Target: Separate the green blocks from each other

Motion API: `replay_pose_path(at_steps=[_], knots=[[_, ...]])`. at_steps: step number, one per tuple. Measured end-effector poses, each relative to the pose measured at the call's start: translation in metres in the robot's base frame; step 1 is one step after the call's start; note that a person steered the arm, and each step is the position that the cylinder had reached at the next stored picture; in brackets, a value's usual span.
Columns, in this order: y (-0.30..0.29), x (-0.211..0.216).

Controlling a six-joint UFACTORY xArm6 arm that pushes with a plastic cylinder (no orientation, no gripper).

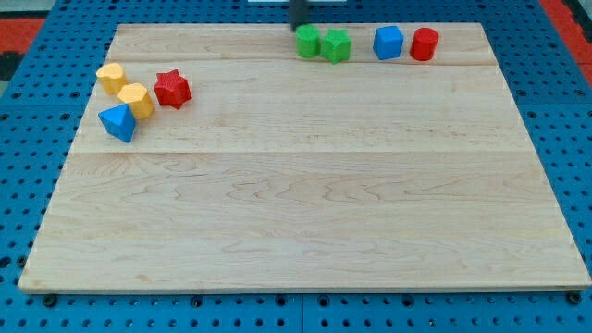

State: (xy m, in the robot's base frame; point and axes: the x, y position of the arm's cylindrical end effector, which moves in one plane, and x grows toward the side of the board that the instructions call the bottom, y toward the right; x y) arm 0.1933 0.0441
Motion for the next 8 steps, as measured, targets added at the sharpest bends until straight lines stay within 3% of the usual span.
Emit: replay_pose_path(at_steps=[2,4,6,8], knots=[[0.024,0.012],[-0.024,0.073],[-0.008,0.024],[-0.144,0.076]])
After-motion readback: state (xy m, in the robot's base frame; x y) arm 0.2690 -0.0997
